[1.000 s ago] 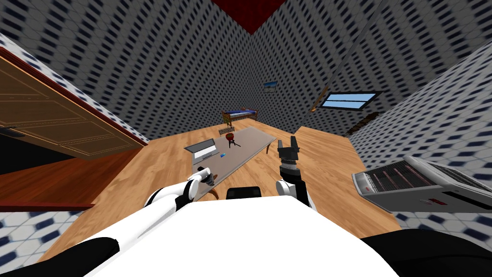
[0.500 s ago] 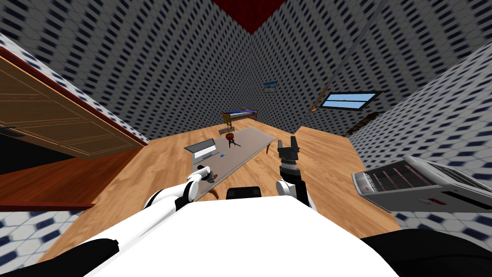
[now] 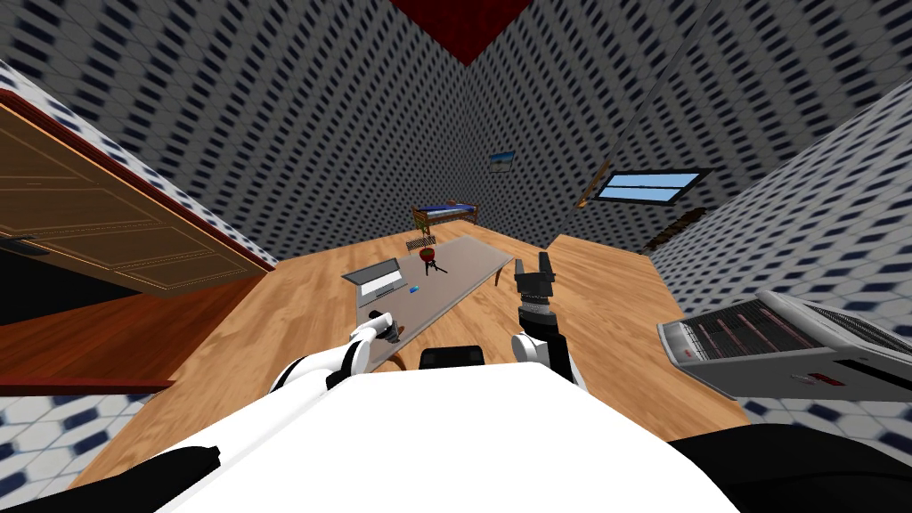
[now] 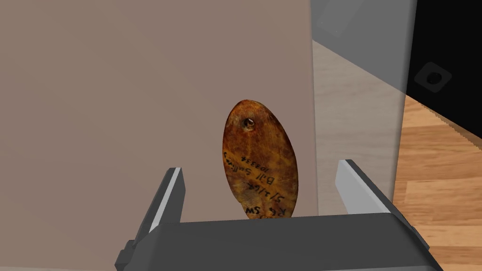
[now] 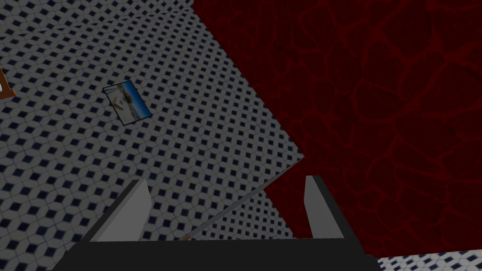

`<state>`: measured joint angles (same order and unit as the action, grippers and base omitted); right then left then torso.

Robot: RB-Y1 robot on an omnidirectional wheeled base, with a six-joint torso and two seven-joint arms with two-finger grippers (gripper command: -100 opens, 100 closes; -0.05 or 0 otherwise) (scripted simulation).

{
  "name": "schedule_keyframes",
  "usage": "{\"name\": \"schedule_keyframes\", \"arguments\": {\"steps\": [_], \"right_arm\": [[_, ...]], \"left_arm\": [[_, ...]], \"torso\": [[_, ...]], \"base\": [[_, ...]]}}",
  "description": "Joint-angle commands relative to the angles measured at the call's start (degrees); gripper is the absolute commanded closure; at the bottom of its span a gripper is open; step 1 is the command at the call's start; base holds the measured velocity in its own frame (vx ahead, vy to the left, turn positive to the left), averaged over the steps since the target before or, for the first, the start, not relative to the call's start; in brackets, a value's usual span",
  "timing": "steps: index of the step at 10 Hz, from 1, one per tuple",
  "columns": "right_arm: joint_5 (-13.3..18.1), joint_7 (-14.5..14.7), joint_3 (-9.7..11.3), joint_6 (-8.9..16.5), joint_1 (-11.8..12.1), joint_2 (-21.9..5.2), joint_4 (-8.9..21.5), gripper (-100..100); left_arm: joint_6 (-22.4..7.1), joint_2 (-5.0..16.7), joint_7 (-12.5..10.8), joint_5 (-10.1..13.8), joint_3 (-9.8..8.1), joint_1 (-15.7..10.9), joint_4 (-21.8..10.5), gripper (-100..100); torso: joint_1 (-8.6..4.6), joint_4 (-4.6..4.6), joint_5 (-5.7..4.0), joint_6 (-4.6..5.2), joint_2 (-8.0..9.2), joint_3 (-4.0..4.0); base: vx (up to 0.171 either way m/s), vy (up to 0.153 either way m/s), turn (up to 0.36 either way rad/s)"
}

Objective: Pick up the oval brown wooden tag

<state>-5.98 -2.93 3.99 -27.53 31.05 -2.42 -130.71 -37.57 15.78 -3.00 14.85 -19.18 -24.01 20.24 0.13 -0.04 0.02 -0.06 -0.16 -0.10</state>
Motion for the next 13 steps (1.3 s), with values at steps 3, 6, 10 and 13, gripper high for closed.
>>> {"name": "schedule_keyframes", "arguments": {"steps": [3,6,10,13], "right_arm": [[0.00,0.00,0.00,0.00,0.00,0.00,0.00,0],[0.00,0.00,0.00,0.00,-0.01,0.00,0.00,0],[0.00,0.00,0.01,0.00,-0.01,0.01,0.00,0],[0.00,0.00,0.00,0.00,-0.01,0.00,0.00,0]], "left_arm": [[2.51,-0.50,0.52,0.26,0.14,0.12,0.20,-100],[2.54,-0.47,0.50,0.30,0.13,0.12,-1.72,-100],[2.69,-0.46,0.57,0.36,0.08,0.07,-1.92,100],[1.11,0.28,0.66,0.36,-0.14,-0.63,-1.70,100]], "torso": [[-0.06,0.02,-0.01,-0.01,0.09,0.05],[-0.11,0.03,-0.02,0.00,0.16,0.09],[-0.01,-0.02,0.04,0.05,0.06,0.01],[0.02,-0.05,0.05,0.06,0.01,-0.03]], "base": [[0.030,0.018,0.005],[0.007,0.004,-0.003],[0.000,0.000,0.000],[-0.013,-0.006,-0.005]]}}
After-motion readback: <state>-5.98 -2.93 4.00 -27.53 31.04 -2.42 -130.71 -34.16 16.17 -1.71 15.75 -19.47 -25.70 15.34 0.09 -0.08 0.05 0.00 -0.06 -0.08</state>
